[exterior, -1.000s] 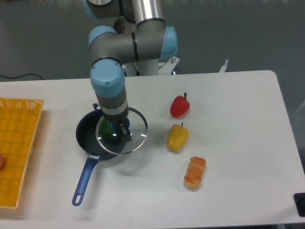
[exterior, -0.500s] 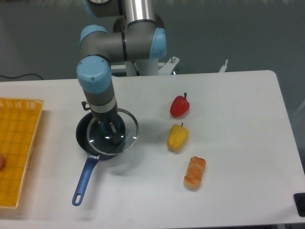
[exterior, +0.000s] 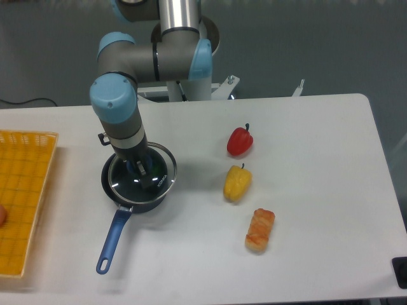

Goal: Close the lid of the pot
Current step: 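Lower the glass lid onto the saucepan rim and settle it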

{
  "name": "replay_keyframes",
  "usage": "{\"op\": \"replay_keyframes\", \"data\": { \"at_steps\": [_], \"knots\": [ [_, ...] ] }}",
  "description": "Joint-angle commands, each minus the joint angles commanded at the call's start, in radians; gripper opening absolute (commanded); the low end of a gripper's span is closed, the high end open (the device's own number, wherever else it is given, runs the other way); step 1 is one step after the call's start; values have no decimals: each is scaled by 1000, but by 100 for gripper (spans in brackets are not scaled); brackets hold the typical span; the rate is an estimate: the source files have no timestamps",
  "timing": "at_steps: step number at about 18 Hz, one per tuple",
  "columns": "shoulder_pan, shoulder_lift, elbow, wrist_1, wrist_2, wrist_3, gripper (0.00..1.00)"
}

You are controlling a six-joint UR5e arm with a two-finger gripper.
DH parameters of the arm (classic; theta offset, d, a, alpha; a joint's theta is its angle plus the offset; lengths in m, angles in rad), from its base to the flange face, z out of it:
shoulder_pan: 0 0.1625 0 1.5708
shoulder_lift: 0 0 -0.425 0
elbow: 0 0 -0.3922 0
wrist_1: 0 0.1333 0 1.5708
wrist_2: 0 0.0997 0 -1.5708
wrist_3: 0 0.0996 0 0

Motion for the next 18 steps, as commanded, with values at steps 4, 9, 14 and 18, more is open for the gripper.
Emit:
{"op": "replay_keyframes", "data": {
  "at_steps": [4,9,14,18],
  "knots": [
    [-6,-3,-3,-9,-6,-2,60],
    [-20,-11,-5,-6,-8,-15,60],
    [-23,-15,-5,-5,-9,-29,60],
    [-26,-23,-5,0,-8,-29,60]
  ]
}}
